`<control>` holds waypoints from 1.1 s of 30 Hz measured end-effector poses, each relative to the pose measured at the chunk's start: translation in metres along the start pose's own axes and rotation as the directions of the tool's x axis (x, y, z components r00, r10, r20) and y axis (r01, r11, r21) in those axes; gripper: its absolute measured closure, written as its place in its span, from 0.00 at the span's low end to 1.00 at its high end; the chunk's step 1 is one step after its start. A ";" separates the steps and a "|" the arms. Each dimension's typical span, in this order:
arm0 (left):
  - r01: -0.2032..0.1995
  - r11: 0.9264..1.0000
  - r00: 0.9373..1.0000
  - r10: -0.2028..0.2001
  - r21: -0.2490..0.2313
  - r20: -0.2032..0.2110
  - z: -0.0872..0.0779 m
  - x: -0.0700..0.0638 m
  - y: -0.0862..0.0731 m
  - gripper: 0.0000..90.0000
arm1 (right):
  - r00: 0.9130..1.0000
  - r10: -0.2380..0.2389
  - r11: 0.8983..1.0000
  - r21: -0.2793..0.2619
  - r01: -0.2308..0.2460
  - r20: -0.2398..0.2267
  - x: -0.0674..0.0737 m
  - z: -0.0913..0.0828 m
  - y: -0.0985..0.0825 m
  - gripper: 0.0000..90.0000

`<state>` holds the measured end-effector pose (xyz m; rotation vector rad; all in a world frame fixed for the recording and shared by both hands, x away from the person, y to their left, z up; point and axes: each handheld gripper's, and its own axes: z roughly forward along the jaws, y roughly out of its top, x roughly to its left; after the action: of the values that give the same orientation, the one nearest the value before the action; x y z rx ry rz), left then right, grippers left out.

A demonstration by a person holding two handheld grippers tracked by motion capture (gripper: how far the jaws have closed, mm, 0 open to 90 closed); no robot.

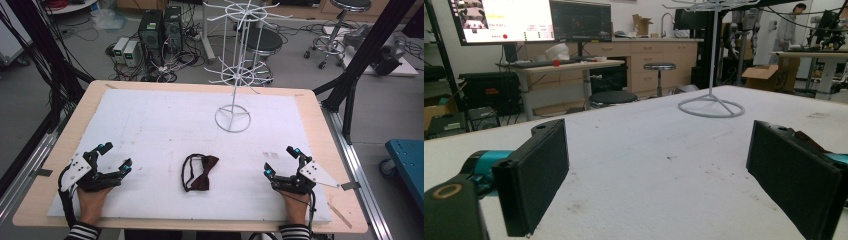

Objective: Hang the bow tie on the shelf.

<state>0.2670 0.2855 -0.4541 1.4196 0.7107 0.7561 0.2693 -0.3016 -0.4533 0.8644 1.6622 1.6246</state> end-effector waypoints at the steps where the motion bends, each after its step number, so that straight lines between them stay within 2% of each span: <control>1: 0.000 1.000 1.000 0.000 -0.002 0.001 0.000 0.000 0.000 0.12 | 1.000 0.001 1.000 0.000 -0.001 -0.001 0.000 0.000 0.000 0.01; 4: 0.008 1.000 1.000 -0.008 -0.003 0.001 0.000 0.001 0.000 0.11 | 1.000 0.002 1.000 0.000 -0.002 0.000 0.000 0.000 0.000 0.01; 7: -0.004 1.000 1.000 0.004 -0.001 0.004 0.000 0.000 0.000 0.10 | 1.000 0.000 1.000 -0.006 0.000 0.003 -0.001 0.000 0.000 0.01; 18: 0.002 1.000 1.000 -0.002 0.000 0.001 0.000 0.001 0.000 0.09 | 0.999 0.042 0.999 -0.010 -0.042 -0.009 -0.004 -0.002 0.000 0.01; 20: 0.004 1.000 1.000 -0.004 -0.002 0.001 0.000 0.001 0.000 0.09 | 0.999 0.036 0.999 -0.020 -0.036 -0.011 -0.005 -0.001 0.000 0.01; 23: 0.002 1.000 1.000 -0.002 -0.002 0.002 0.000 0.000 0.000 0.09 | 0.998 0.061 0.998 -0.002 -0.061 -0.021 -0.006 -0.001 0.001 0.01; 24: 0.000 1.000 1.000 0.000 -0.001 0.002 0.000 0.001 0.000 0.09 | 0.998 0.057 0.998 0.028 -0.056 -0.030 -0.006 0.000 0.002 0.01; 33: 0.001 1.000 1.000 -0.001 -0.001 0.001 0.000 0.001 0.000 0.09 | 0.995 0.037 0.997 0.065 -0.032 -0.088 -0.009 0.004 0.017 0.01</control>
<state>0.2674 0.2861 -0.4541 1.4186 0.7105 0.7545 0.2776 -0.3065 -0.4362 0.8678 1.7779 1.6632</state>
